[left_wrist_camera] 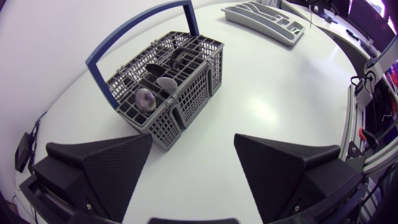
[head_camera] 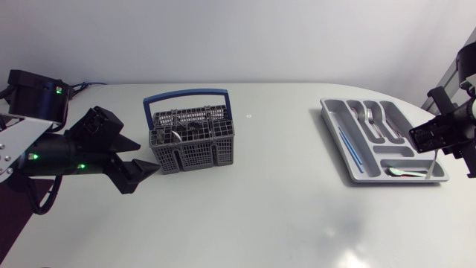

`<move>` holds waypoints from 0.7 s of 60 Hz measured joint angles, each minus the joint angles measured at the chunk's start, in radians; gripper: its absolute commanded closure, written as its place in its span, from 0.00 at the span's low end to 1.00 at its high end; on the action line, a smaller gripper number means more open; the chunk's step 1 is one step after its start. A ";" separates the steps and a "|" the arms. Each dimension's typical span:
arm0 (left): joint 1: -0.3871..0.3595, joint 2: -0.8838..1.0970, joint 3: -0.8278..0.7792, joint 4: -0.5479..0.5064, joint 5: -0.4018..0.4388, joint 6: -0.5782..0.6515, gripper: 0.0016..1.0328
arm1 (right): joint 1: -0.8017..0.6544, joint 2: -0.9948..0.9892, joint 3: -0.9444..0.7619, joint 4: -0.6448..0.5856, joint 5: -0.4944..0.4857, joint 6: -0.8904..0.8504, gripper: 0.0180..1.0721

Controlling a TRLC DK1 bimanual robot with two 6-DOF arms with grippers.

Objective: Unload the cutlery basket into the drawer organizer.

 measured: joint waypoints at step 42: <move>-0.069 0.000 0.006 0.000 -0.055 -0.030 0.11 | -0.200 0.370 0.035 0.344 0.018 -0.140 0.95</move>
